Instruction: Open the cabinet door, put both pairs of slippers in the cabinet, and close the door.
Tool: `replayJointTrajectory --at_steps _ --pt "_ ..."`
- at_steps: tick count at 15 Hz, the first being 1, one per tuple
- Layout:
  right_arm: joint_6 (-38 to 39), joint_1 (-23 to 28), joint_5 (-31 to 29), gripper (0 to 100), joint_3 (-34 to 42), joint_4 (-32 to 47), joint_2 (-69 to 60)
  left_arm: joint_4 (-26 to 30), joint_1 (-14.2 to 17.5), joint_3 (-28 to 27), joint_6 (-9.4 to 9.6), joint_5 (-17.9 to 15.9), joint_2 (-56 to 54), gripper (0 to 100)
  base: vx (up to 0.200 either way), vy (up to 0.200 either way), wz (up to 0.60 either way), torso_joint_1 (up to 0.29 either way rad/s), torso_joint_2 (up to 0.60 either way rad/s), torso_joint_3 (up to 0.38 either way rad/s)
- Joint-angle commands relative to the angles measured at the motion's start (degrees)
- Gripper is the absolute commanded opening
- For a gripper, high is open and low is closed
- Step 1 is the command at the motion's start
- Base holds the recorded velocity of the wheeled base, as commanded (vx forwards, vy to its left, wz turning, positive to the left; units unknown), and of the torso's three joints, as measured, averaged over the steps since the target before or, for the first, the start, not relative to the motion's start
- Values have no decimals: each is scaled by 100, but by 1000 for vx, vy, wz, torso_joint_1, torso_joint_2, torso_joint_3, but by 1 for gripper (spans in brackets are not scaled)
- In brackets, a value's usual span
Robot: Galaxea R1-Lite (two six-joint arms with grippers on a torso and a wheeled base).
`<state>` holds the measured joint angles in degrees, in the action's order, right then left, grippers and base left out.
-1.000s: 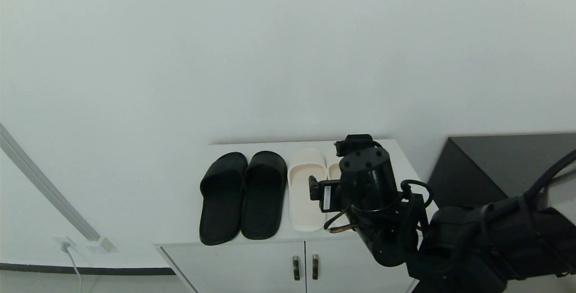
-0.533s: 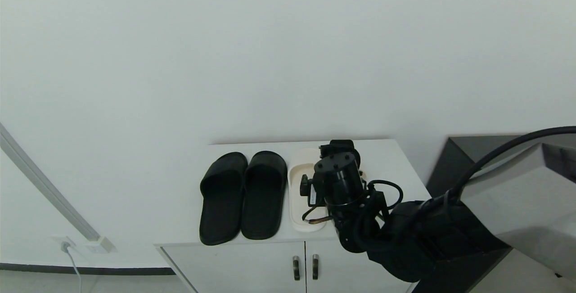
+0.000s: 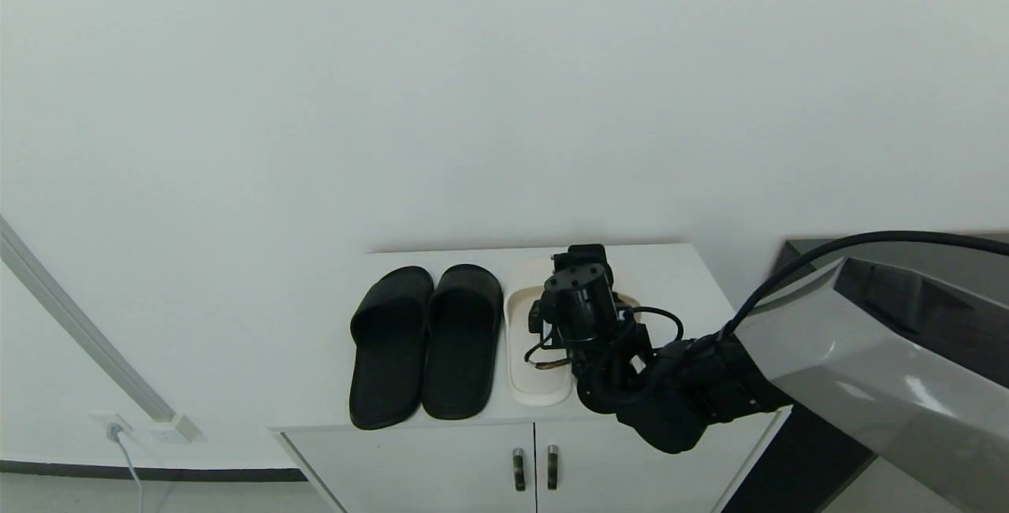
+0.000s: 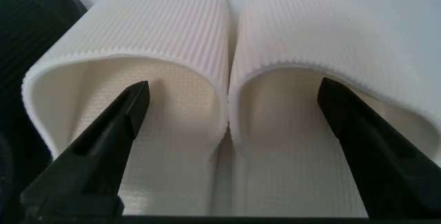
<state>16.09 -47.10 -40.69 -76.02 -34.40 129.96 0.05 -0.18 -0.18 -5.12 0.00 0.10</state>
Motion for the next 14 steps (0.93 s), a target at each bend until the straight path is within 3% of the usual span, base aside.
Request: replayJointTrajectory --at_steps 1,3,4,12,14 --pt "-80 17 9 100 -27 -14 29 4 1 1 -7 0 -1 0 0 0 0 0 0 0" --pt "-203 17 0 100 -124 -14 73 4 1 -8 -7 0 -1 0 0 0 0 0 0 0" --pt "-229 17 0 0 -176 -14 108 -5 1 -8 -7 0 -1 0 0 0 0 0 0 0" --pt "-273 8 -9 0 -159 -111 55 -5 1 1 -7 0 -1 0 0 0 0 0 0 0" --pt "-396 0 26 0 272 -216 -410 -5 1 1 -7 0 -1 0 0 0 0 0 0 0"
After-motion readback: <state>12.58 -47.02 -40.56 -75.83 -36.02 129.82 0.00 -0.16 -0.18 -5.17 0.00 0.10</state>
